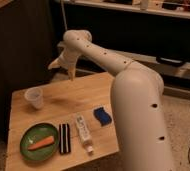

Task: Move the arm in a circular motion

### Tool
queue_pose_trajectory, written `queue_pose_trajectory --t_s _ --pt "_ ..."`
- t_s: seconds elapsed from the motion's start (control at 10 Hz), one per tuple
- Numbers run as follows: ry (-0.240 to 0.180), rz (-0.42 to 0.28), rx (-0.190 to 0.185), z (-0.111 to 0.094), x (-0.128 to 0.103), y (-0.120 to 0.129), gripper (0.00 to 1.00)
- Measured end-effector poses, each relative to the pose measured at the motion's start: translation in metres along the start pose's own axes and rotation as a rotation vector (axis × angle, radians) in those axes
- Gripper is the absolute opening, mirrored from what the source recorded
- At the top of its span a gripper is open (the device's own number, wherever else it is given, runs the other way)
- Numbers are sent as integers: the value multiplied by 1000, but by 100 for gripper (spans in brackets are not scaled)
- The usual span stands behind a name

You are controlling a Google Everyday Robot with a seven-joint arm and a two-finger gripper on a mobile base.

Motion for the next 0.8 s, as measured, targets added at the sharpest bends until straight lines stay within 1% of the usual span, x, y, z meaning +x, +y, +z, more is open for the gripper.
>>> queue_pose_trajectory --t_s 0.2,0.4,0.5,0.6,0.7,0.8 --pt "30 56 -6 -16 -2 34 80" --pt "73 140 -14 -39 -11 85 80" --pt "92 179 -19 -49 -19 107 80" --pt "107 210 -22 -56 -27 123 80" --pt "132 263 -28 -67 -39 151 80" --pt "153 305 -34 -75 -51 172 80"
